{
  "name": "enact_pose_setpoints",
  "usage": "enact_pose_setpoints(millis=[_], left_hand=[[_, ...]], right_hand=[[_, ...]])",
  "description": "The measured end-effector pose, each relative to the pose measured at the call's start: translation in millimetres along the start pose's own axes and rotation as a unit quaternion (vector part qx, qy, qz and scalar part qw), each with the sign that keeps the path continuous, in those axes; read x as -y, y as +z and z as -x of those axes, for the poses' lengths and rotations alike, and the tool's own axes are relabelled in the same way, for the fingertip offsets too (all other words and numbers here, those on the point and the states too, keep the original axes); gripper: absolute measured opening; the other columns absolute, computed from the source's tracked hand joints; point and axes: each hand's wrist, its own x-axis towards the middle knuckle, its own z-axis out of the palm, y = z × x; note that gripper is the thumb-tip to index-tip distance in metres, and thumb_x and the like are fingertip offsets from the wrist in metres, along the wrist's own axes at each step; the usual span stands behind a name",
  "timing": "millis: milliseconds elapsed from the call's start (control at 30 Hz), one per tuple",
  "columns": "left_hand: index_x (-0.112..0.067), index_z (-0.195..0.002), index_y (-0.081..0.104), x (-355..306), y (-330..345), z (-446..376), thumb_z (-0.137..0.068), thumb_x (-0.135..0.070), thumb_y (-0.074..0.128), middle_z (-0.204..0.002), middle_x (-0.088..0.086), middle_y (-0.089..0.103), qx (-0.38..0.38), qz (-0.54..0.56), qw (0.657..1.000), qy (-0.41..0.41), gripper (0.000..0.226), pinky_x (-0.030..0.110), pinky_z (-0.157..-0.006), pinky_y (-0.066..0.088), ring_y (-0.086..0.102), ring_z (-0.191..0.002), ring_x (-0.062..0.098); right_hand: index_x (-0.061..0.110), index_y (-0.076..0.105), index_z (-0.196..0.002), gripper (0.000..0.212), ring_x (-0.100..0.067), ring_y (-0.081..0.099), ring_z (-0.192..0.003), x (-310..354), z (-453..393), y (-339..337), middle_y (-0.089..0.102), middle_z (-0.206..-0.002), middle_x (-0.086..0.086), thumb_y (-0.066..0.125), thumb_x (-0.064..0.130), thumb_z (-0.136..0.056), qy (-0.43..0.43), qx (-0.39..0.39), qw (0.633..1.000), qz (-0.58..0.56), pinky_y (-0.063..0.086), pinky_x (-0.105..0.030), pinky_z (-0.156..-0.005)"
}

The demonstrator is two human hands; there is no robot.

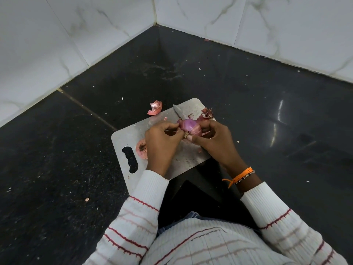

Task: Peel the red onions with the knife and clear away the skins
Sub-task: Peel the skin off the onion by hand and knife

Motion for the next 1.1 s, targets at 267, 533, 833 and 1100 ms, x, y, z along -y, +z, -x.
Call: enact_pose_setpoints(millis=[267,533,833,1100], left_hand=[[-0.013,-0.094,0.072,-3.9,1.0,3.5,-0.075,-0.014,0.075,-0.080,-0.013,0.062,0.013,0.039,0.999,-0.016,0.019,0.004,-0.066,0.047,0.061,-0.074,-0.003],[-0.010,-0.093,0.073,0.6,3.1,1.6,-0.075,-0.011,0.074,-0.083,-0.002,0.066,0.007,0.017,1.000,0.012,0.018,0.012,-0.071,0.051,0.061,-0.074,0.002],[-0.005,-0.089,0.073,3.8,8.3,2.8,-0.075,-0.006,0.072,-0.082,0.007,0.068,0.007,-0.039,0.998,0.053,0.014,0.005,-0.066,0.044,0.057,-0.070,0.009],[-0.008,-0.089,0.074,5.5,4.9,1.4,-0.079,-0.004,0.069,-0.082,0.002,0.070,-0.016,-0.022,0.999,0.038,0.012,0.002,-0.066,0.043,0.056,-0.068,-0.002]], right_hand=[[0.015,0.064,-0.096,0.034,-0.025,0.066,-0.083,1.1,0.9,-1.4,0.068,-0.091,-0.001,0.081,0.022,-0.067,0.014,-0.002,0.999,-0.041,0.058,-0.044,-0.064],[0.016,0.065,-0.091,0.031,-0.019,0.064,-0.076,3.2,2.6,1.5,0.066,-0.082,0.005,0.082,0.020,-0.065,0.016,-0.011,0.999,-0.038,0.057,-0.042,-0.065],[0.012,0.065,-0.086,0.031,-0.020,0.063,-0.075,-2.5,2.1,2.9,0.065,-0.078,0.004,0.083,0.022,-0.063,0.030,-0.020,0.999,-0.025,0.055,-0.051,-0.068],[0.015,0.064,-0.088,0.031,-0.030,0.066,-0.083,-1.5,1.8,0.7,0.068,-0.088,-0.005,0.082,0.024,-0.065,0.056,-0.011,0.996,-0.062,0.058,-0.048,-0.064]])
